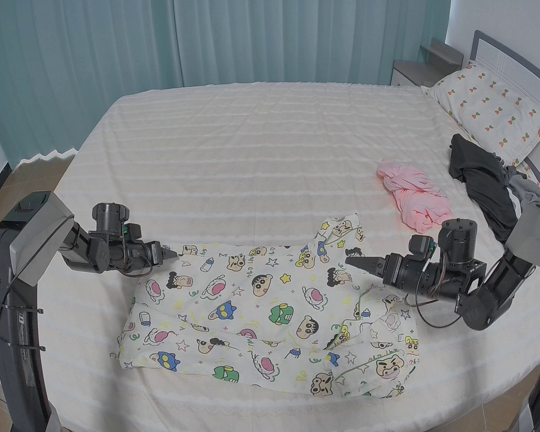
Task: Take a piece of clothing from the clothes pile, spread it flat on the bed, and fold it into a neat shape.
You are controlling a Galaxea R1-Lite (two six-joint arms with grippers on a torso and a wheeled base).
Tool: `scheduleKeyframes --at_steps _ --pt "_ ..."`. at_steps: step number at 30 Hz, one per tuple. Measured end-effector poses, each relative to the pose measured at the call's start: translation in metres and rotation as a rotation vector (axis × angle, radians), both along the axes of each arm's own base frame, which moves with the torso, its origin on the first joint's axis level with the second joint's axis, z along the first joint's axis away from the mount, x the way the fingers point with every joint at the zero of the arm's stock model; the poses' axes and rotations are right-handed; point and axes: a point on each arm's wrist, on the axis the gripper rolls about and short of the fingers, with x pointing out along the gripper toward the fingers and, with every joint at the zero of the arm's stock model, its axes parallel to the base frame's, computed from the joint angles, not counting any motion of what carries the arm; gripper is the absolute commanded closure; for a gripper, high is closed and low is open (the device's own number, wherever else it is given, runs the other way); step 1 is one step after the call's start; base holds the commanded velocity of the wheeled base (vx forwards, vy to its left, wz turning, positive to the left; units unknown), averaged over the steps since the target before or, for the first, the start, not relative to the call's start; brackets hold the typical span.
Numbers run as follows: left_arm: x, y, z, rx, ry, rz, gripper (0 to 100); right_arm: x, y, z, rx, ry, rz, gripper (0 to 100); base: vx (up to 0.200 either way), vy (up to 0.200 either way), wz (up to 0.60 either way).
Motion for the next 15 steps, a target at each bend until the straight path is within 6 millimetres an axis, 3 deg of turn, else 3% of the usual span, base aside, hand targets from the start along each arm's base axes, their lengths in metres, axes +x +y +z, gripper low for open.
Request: scheduleKeyframes --at_steps 9,15 --pt "-0.003 0.0 0.003 -0.007 0.004 0.009 100 0.057 -0.015 0.011 -0.055 0.078 -0.115 0 0.0 0.0 0.0" --pt "-0.008 0.006 0.02 -0.023 -0.014 0.043 100 0.091 -0.02 -0.003 -0.167 0.103 -0.193 0 0.0 0.0 0.0"
